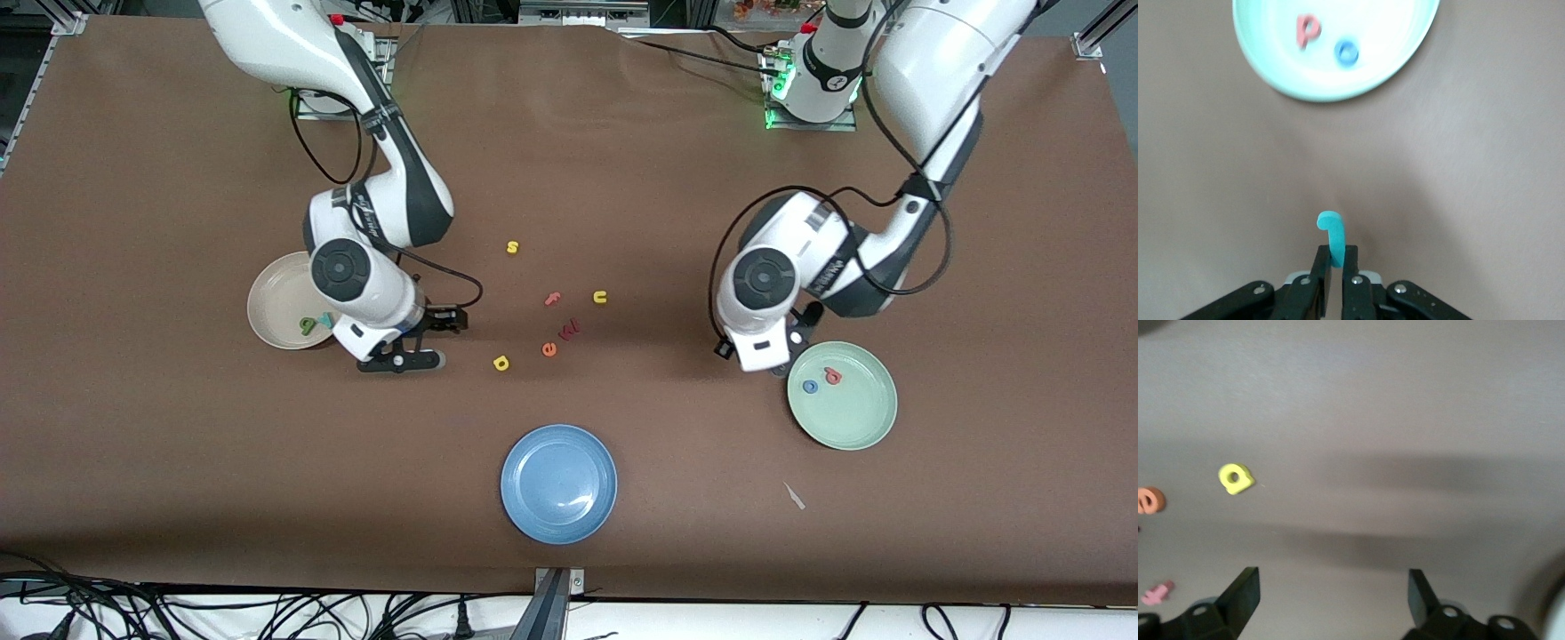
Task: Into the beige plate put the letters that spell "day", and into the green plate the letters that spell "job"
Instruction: 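Carry cyan l to the green plate and release it with the left gripper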
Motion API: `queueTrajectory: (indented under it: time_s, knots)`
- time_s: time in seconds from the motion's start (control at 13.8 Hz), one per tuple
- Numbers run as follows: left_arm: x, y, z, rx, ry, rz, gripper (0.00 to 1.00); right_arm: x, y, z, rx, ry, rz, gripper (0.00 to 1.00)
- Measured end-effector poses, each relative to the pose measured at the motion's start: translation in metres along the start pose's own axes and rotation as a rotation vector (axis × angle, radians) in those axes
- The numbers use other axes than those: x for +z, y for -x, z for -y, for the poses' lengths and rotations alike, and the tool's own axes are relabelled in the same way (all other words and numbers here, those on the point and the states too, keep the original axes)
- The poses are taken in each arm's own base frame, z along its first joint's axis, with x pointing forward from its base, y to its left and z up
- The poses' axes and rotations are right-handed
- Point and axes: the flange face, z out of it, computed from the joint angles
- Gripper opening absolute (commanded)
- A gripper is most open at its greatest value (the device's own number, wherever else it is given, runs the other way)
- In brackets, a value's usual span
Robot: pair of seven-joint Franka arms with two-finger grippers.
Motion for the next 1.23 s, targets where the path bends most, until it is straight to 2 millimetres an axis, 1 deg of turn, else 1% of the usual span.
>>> queueTrajectory:
  time_s: [0.22,0.36,0.51,0.65,0.72,0.94,1.08,1.16,1.23]
  knots:
    - [-0.005,-0.058,0.010,0.135,0.015,0.007,0.00,0.022,-0.007,0.038,0.031,-0.012,0.001,1.00]
    - [-0.001,-0.093,0.020,0.230,0.013,0.007,0.00,0.036,-0.012,0.055,0.051,-0.014,0.002,1.00]
    - [0.010,-0.127,0.033,0.319,-0.009,-0.002,0.00,0.048,-0.017,0.065,0.059,-0.013,0.001,1.00]
    - [0.027,-0.154,0.041,0.402,-0.037,-0.024,0.00,0.056,-0.023,0.072,0.056,-0.013,-0.007,1.00]
    - [0.033,-0.164,0.040,0.429,-0.038,-0.037,0.00,0.060,-0.026,0.074,0.054,-0.013,-0.010,1.00]
    - [0.047,-0.190,0.027,0.470,-0.011,-0.034,0.00,0.072,-0.032,0.077,0.050,-0.010,-0.012,0.99]
    - [0.061,-0.198,0.018,0.480,0.013,-0.031,0.00,0.078,-0.034,0.078,0.049,-0.008,-0.011,0.98]
    - [0.068,-0.200,0.016,0.479,0.022,-0.029,0.00,0.080,-0.035,0.078,0.049,-0.007,-0.011,0.93]
    - [0.078,-0.202,0.015,0.477,0.022,-0.019,0.00,0.082,-0.035,0.078,0.049,-0.007,-0.010,0.91]
